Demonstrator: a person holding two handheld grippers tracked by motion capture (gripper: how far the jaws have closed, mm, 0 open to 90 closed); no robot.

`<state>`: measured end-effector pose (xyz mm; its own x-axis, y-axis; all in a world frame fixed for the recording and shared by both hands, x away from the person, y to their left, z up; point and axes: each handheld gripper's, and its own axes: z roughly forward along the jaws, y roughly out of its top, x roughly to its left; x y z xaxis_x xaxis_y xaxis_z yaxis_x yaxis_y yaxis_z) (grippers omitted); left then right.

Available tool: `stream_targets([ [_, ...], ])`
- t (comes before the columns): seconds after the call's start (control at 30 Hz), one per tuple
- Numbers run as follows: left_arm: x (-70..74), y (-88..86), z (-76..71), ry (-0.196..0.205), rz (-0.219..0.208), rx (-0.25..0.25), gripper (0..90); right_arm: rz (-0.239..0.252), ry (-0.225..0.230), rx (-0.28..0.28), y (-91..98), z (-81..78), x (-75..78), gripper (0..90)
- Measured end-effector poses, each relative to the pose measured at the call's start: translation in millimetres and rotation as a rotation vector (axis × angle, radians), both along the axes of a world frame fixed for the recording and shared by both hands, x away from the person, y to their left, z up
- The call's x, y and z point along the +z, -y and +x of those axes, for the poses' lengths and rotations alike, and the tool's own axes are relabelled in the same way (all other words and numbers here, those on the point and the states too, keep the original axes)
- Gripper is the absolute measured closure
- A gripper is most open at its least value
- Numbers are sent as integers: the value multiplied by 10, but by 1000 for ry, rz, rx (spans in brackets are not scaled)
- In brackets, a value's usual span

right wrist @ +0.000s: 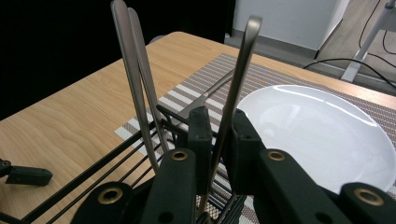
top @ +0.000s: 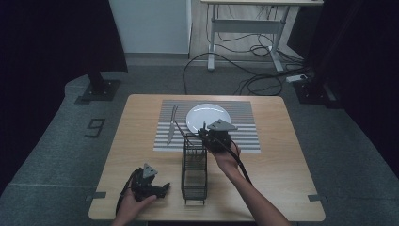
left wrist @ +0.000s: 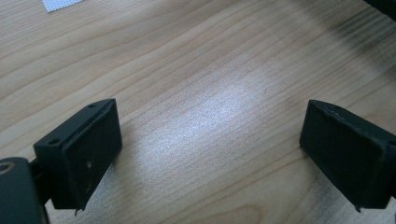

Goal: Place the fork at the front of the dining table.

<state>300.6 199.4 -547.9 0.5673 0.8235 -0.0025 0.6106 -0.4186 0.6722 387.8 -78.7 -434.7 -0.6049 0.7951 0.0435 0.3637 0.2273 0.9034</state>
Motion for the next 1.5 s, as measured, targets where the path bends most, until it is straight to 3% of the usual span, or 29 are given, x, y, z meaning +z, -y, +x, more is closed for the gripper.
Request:
stream_targets([
  [0.47,-1,1,0,0,-1,1,54,-10,-28,14,25,-25,-67,801],
  [0.73,-1,1,1,1,-2,1,55,-1,-12,34,2,-72,-37,858],
  [0.87,0,0,0,1,0,0,55,1,50,35,4,-121,124,859],
  [0.97,-1,1,0,1,-1,1,55,11,67,31,27,-139,205,859],
  [1.2,-1,1,0,0,-1,1,55,111,130,22,224,-219,522,859],
  [1.5,0,0,0,0,-1,0,54,154,167,3,427,-265,733,859],
])
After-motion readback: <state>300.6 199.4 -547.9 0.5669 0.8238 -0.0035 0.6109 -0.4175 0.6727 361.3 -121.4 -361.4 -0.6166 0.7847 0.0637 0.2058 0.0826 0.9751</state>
